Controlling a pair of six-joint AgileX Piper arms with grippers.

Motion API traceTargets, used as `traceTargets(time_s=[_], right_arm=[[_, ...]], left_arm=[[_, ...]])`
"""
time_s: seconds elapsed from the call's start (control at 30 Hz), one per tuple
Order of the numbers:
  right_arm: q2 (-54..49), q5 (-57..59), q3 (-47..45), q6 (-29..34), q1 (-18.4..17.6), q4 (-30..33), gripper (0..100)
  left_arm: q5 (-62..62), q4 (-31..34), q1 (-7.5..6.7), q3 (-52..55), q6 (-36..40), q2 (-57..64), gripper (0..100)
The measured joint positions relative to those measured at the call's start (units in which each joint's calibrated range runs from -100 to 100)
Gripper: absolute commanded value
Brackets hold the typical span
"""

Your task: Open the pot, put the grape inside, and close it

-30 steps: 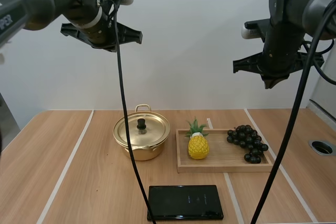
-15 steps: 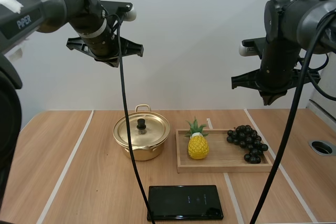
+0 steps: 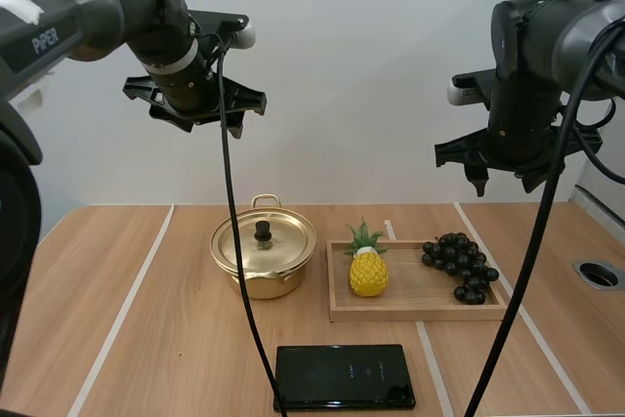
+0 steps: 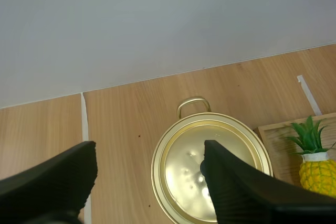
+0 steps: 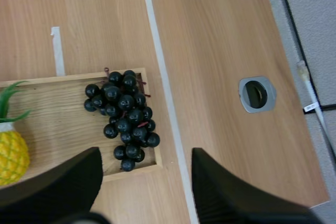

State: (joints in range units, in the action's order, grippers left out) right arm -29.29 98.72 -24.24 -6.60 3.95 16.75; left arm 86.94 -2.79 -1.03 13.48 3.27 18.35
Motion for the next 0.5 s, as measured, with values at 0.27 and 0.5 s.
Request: traceTargets(time_s=[0.27, 0.5], right_arm=[[0.0, -4.78, 0.0, 0.0, 0.0, 1.78, 100], [0.0, -4.78, 0.0, 0.0, 0.0, 1.02, 100]], left_arm=[[0.17, -0.91, 0.0, 0.0, -5.82, 0.0, 100], [0.55, -7.44, 0.0, 0.37, -11.98, 0.0, 100]])
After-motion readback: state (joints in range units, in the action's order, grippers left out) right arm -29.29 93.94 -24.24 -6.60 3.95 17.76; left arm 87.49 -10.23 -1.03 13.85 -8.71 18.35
